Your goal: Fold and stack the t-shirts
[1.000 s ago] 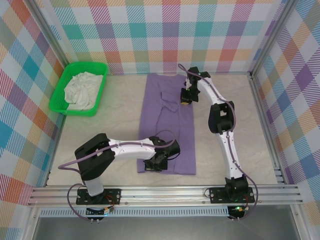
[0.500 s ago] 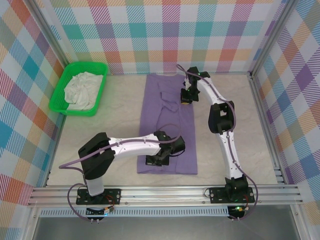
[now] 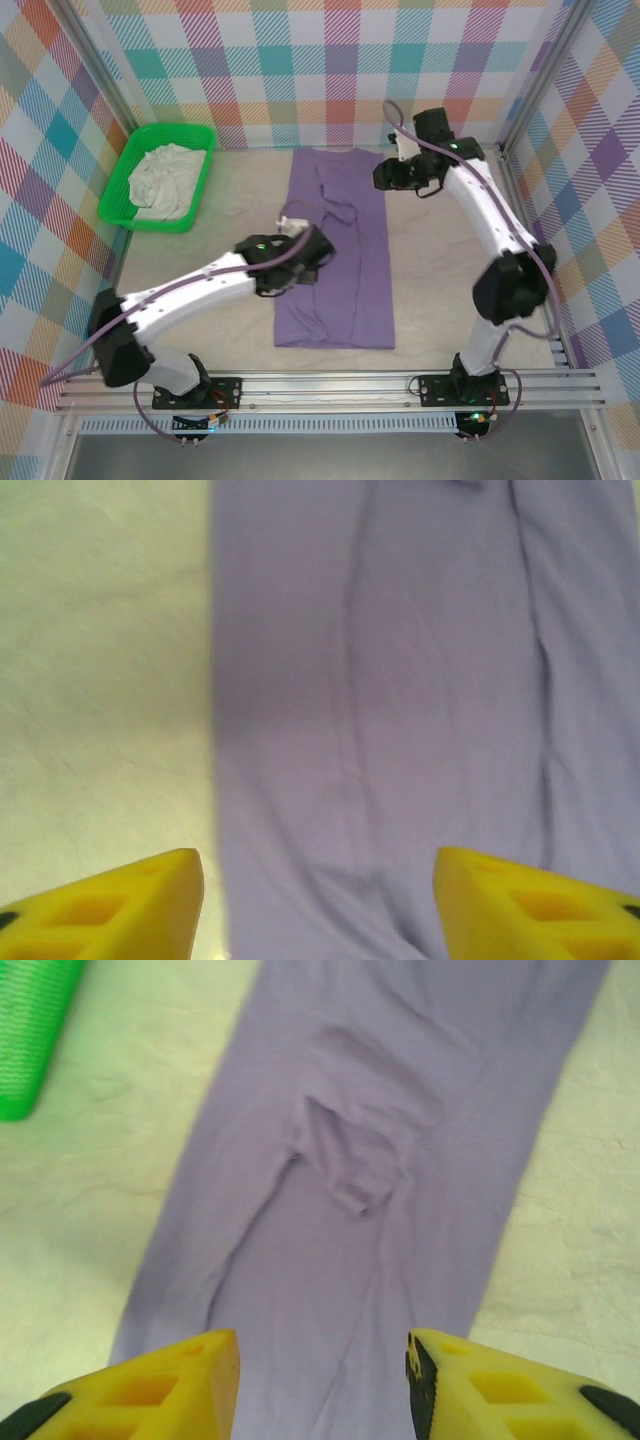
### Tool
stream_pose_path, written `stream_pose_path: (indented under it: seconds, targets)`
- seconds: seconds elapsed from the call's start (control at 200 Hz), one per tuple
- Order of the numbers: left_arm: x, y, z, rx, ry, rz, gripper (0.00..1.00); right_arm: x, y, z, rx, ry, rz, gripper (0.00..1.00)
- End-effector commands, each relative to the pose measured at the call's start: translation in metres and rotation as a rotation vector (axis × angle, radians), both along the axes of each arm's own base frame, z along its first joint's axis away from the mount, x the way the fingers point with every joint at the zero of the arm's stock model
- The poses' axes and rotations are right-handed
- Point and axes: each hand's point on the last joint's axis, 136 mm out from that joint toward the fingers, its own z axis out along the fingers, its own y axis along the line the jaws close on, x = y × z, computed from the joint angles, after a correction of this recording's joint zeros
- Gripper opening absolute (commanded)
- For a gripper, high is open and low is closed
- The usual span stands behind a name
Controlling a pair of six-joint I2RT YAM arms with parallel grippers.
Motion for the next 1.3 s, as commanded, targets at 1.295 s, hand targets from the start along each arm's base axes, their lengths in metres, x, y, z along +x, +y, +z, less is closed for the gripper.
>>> stream_pose_path:
  seconds: [1.295]
  targets:
    - [0.037,0.060,0.032,-0.212,-0.371,-0.122,1.00,-0.299,-0.006,-0.211,-0.601,-0.179,1.314,0.69]
